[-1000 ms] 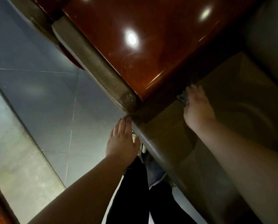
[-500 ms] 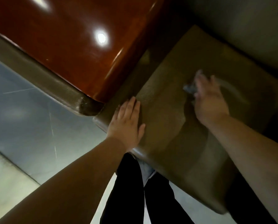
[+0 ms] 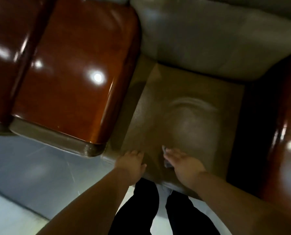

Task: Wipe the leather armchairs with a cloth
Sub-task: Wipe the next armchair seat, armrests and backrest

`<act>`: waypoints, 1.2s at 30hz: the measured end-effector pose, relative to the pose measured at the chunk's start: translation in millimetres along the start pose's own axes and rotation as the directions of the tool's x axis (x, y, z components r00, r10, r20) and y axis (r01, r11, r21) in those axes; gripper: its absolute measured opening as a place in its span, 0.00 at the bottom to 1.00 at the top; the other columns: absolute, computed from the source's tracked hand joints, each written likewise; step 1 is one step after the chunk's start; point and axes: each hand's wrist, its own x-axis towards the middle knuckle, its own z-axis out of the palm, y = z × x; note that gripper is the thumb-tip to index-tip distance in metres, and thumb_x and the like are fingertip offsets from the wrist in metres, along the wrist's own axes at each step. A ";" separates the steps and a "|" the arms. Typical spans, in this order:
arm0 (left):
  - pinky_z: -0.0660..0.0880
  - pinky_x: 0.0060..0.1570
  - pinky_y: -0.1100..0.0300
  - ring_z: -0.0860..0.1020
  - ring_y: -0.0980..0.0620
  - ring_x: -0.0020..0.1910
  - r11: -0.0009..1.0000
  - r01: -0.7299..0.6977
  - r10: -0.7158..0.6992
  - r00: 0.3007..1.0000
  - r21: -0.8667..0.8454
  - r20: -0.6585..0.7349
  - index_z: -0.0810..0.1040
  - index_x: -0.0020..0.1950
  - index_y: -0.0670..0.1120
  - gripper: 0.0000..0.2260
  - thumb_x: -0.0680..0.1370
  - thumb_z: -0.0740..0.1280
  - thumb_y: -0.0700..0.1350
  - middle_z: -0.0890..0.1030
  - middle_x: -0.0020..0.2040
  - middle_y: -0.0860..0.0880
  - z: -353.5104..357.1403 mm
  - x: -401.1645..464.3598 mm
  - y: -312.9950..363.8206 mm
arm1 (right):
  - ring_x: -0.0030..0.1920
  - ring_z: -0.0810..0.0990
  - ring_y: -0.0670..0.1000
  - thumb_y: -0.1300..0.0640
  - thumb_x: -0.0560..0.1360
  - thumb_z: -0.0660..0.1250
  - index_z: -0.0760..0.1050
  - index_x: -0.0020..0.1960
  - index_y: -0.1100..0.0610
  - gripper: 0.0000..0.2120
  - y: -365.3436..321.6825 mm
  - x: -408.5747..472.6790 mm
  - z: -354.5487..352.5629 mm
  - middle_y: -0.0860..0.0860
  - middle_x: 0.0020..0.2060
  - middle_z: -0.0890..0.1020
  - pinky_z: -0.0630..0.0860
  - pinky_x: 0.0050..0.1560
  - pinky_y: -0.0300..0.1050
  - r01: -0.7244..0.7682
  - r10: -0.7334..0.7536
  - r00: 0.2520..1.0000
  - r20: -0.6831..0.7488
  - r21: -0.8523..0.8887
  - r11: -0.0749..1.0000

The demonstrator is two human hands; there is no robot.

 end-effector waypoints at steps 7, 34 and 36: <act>0.75 0.68 0.45 0.78 0.46 0.66 0.989 0.029 -0.040 0.997 -0.148 -0.068 0.69 0.77 0.54 0.20 0.87 0.58 0.58 0.79 0.67 0.47 -116.2 -79.7 24.3 | 0.67 0.76 0.54 0.49 0.84 0.59 0.65 0.80 0.47 0.24 -25.5 -75.6 -136.1 0.49 0.73 0.74 0.74 0.63 0.47 -0.273 0.307 0.943 -0.128 0.233 0.934; 0.69 0.75 0.49 0.71 0.44 0.76 0.960 -0.219 0.267 0.903 0.175 -0.336 0.64 0.83 0.51 0.26 0.86 0.57 0.59 0.71 0.79 0.45 -384.5 -118.9 -116.8 | 0.42 0.78 0.42 0.49 0.81 0.61 0.76 0.56 0.44 0.07 -198.1 -121.0 -283.0 0.41 0.42 0.79 0.67 0.35 0.35 -0.315 0.648 0.654 -0.392 0.637 0.704; 0.69 0.75 0.49 0.71 0.44 0.76 0.957 -0.237 0.283 0.894 0.168 -0.347 0.63 0.83 0.51 0.26 0.86 0.57 0.59 0.71 0.79 0.45 -389.6 -121.8 -107.2 | 0.46 0.82 0.48 0.50 0.81 0.61 0.77 0.56 0.45 0.08 -194.9 -130.6 -288.9 0.45 0.45 0.82 0.73 0.40 0.41 -0.307 0.651 0.643 -0.402 0.644 0.701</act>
